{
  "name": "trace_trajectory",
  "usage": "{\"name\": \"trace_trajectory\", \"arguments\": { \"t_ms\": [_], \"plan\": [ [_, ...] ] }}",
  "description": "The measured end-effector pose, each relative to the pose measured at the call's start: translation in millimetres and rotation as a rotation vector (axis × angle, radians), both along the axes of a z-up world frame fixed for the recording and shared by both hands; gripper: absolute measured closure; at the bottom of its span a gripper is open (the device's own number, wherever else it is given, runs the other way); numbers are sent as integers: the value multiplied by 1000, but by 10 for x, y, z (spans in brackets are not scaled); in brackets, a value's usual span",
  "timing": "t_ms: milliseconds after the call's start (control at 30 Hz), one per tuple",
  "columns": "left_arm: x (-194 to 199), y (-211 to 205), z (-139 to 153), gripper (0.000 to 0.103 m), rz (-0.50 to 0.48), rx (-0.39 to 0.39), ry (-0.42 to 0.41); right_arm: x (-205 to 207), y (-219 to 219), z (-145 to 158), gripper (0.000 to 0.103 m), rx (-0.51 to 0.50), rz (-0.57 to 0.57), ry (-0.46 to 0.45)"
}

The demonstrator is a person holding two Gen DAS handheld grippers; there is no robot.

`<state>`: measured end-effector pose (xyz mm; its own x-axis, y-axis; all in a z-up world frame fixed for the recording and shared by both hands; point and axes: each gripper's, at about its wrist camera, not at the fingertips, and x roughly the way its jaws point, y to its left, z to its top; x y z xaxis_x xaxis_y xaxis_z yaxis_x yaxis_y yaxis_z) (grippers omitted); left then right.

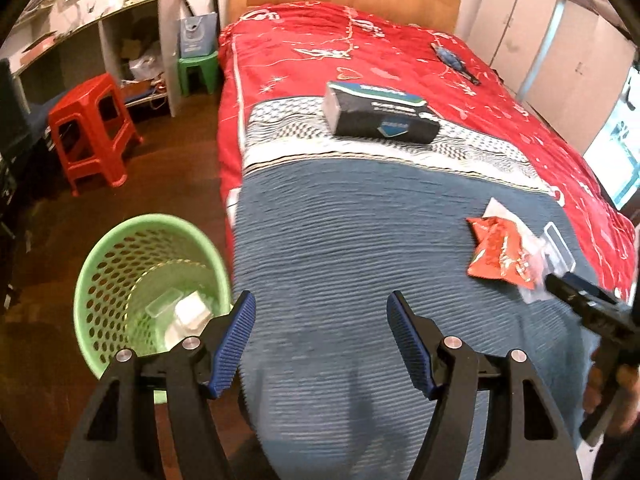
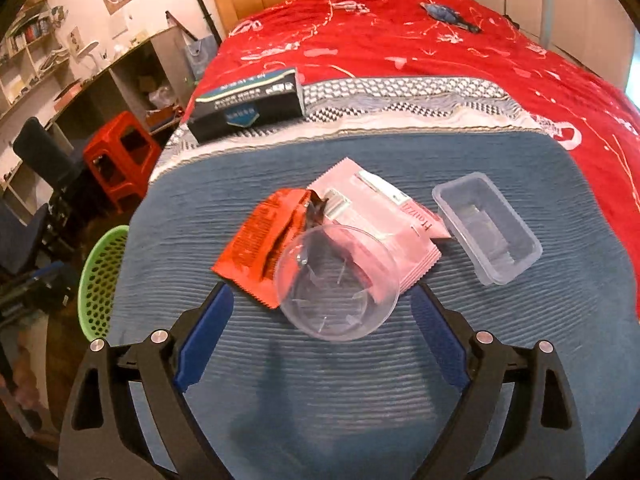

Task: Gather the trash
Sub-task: 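Grasp the clear round bowl with the right tool while the left tool grasps the red snack wrapper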

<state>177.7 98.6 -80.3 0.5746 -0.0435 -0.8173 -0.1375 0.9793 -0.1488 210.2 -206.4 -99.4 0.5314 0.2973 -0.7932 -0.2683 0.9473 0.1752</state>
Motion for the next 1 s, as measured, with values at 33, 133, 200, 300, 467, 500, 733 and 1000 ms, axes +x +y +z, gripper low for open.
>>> {"name": "trace_trajectory", "arguments": {
  "t_ms": [33, 133, 200, 300, 467, 500, 733, 1000],
  "plan": [
    [35, -40, 9, 37, -8, 0, -1, 16, -4, -27, 14, 3, -2, 4],
    [145, -176, 29, 37, -32, 3, 0, 78, -19, -100, 15, 19, -14, 18],
    [201, -244, 32, 37, -46, -4, 2, 119, -40, -123, 22, 38, -17, 28],
    [303, -385, 32, 37, -73, -11, 7, 126, -85, -125, 40, 62, -18, 35],
    [477, -692, 22, 32, -131, -17, 12, 15, -224, -59, 40, 83, -26, 24],
    [507, -748, 18, 32, -142, -22, 14, -10, -252, -44, 40, 88, -26, 23],
    [742, -1237, -44, 26, -229, -28, 30, -207, -491, 44, 40, 92, -34, 11],
    [1022, -1742, -173, 11, -331, 14, 68, -353, -705, 104, 40, 119, -52, -7]
  ]
}}
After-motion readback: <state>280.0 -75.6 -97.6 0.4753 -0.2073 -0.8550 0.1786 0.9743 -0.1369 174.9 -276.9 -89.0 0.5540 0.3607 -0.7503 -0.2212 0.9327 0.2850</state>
